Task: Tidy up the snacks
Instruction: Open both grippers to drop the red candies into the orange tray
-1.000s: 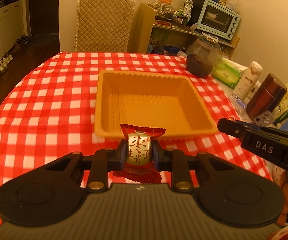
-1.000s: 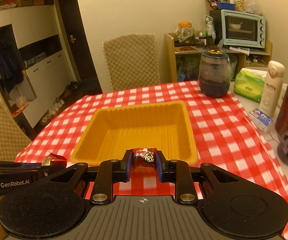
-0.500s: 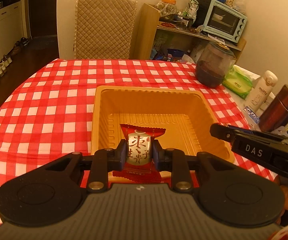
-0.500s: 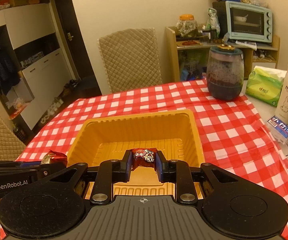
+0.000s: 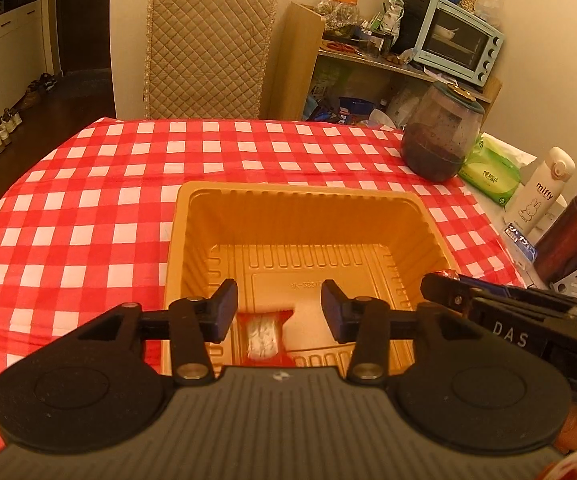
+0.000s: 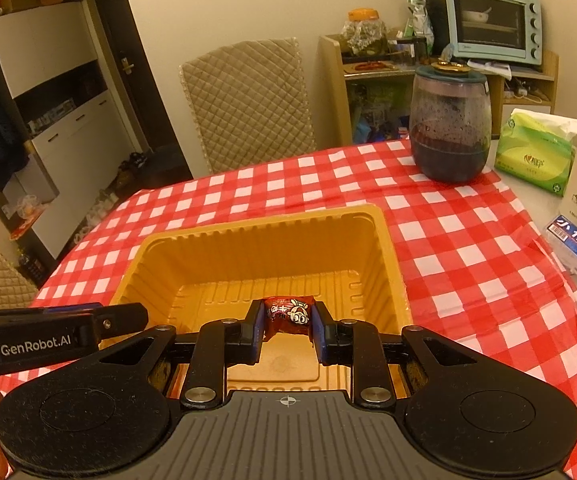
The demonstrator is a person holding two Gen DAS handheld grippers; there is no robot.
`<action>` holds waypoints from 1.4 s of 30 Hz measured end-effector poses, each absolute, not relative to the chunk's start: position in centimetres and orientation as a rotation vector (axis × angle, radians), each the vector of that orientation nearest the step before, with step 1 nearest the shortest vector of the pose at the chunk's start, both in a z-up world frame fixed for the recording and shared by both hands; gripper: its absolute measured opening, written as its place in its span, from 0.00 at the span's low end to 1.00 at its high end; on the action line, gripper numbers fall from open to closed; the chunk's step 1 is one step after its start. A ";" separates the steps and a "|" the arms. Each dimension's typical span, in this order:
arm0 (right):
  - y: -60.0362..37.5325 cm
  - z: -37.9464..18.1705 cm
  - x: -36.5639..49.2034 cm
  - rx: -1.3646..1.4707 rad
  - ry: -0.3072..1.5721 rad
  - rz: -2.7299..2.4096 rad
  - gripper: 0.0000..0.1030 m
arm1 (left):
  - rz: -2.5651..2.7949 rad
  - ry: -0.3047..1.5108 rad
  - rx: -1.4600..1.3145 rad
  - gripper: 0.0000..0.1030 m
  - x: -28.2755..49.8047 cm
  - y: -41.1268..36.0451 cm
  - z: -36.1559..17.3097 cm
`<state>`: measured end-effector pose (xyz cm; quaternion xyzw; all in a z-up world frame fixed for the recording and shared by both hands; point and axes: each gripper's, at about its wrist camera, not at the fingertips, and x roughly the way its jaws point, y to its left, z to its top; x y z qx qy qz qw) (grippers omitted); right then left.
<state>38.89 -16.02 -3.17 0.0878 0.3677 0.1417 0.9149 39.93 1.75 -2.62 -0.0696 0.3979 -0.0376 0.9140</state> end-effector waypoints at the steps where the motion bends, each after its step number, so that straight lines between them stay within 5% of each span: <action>1: -16.1 -3.3 38.9 0.181 0.758 0.291 0.25 | -0.076 0.816 -0.141 0.42 39.8 1.8 -2.6; 15: -16.4 -3.3 39.3 0.234 0.756 0.306 0.26 | -0.067 0.812 -0.135 0.47 38.1 2.2 -2.3; 16: -16.6 -3.3 39.3 0.255 0.752 0.320 0.30 | -0.066 0.812 -0.134 0.47 38.0 2.2 -2.2; 18: -16.8 -3.0 39.4 0.278 0.752 0.318 0.64 | -0.064 0.811 -0.132 0.49 37.6 2.3 -2.1; 19: -16.9 -2.8 39.2 0.287 0.743 0.313 0.66 | -0.061 0.810 -0.130 0.49 37.3 2.4 -2.0; 42: -22.0 2.1 24.2 0.279 0.707 0.187 0.67 | -0.011 0.777 -0.169 0.64 22.6 3.0 1.1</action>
